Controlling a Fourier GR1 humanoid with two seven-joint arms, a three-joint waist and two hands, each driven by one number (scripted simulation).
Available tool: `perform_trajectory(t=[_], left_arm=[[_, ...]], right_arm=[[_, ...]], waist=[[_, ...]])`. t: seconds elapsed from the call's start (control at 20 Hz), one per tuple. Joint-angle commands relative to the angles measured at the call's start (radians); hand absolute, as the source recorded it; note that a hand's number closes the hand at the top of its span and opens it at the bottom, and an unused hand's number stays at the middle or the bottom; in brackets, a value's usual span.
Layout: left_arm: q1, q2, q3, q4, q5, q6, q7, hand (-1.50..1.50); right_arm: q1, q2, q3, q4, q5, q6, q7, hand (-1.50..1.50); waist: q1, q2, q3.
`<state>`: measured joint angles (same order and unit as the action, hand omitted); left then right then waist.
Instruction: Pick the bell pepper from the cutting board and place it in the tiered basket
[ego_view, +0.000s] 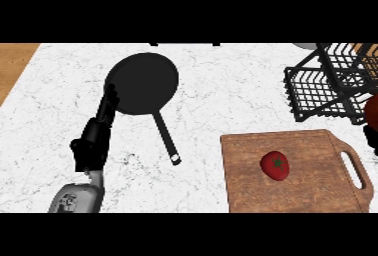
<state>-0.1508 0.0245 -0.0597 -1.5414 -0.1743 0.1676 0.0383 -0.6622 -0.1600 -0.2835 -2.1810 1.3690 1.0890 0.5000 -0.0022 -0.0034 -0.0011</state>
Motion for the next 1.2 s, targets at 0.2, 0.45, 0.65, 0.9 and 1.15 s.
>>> perform_trajectory(t=[0.2,0.45,0.65,0.9,1.15], left_arm=[[-0.002,-0.005,-0.008,-0.022,-0.007,0.001,0.033,0.0],[0.017,0.001,-0.02,-0.066,-0.009,-0.001,0.04,0.0],[0.07,-0.009,-0.029,-0.051,0.004,-0.012,-0.01,0.0],[-0.045,0.015,0.043,0.055,0.027,-0.019,-0.034,0.0],[0.022,0.008,-0.001,-0.013,0.006,-0.02,-0.035,0.0]], right_arm=[[-0.271,0.091,-0.213,0.173,-0.109,-0.011,0.108,1.5],[-0.191,-0.04,-0.198,0.32,-0.137,-0.179,0.04,1.5],[-0.245,-0.172,-0.17,0.495,-0.111,-0.238,0.009,1.5],[-0.224,-0.28,-0.17,0.689,-0.123,-0.4,-0.098,1.5],[-0.231,-0.313,-0.119,0.811,-0.106,-0.486,-0.104,1.5]], waist=[[0.009,0.002,0.001],[0.008,0.004,0.001],[0.012,0.005,0.001],[0.008,0.009,0.001],[0.013,0.006,0.001]])
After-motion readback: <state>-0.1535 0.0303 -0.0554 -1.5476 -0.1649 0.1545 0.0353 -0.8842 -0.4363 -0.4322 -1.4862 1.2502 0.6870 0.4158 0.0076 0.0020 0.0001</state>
